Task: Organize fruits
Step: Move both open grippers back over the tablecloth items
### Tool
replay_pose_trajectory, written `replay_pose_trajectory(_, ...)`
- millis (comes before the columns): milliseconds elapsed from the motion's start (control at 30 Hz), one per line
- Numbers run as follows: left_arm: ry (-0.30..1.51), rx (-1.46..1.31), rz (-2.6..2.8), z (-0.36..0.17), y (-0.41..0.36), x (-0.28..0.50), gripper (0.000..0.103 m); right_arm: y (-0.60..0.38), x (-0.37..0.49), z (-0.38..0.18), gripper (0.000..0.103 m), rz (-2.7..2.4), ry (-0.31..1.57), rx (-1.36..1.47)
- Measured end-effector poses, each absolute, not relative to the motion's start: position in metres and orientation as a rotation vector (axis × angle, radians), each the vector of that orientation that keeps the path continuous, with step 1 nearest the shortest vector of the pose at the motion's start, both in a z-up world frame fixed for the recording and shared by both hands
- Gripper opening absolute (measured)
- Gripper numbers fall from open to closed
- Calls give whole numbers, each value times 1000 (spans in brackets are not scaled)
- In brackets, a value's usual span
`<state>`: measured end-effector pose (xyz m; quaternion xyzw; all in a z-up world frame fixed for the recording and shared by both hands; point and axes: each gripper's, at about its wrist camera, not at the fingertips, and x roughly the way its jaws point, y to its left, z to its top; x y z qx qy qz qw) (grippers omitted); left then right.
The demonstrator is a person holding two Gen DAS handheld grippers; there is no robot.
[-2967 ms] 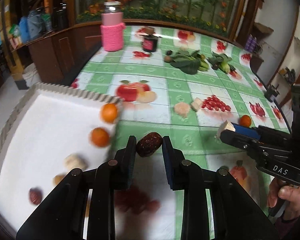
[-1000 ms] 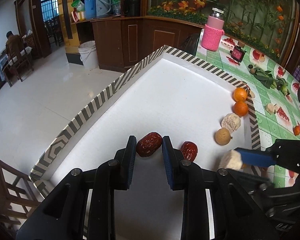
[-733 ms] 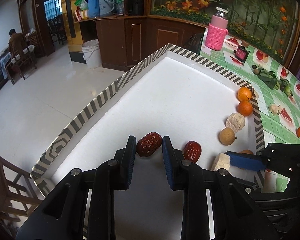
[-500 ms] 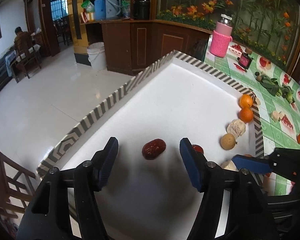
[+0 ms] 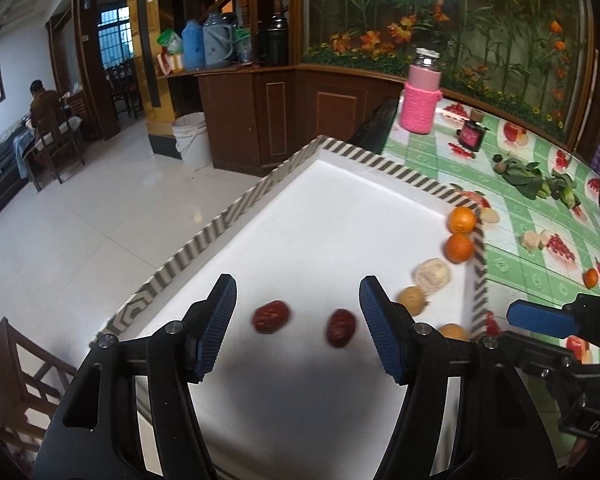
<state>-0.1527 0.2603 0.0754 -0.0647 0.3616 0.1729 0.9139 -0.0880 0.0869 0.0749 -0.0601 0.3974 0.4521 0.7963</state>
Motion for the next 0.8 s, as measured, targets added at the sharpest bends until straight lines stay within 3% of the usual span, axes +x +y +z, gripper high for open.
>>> replay_pose_trajectory(167, 741, -122, 307, 80, 234, -142, 65, 54, -80, 75, 32, 893, 847, -100)
replay_pose_trajectory(267, 740, -112, 274, 81, 218, -135, 73, 33, -77, 76, 32, 852, 842, -79)
replay_pose_trajectory(800, 763, -8, 88, 78, 120, -92, 73, -81, -63, 77, 32, 611, 820, 18)
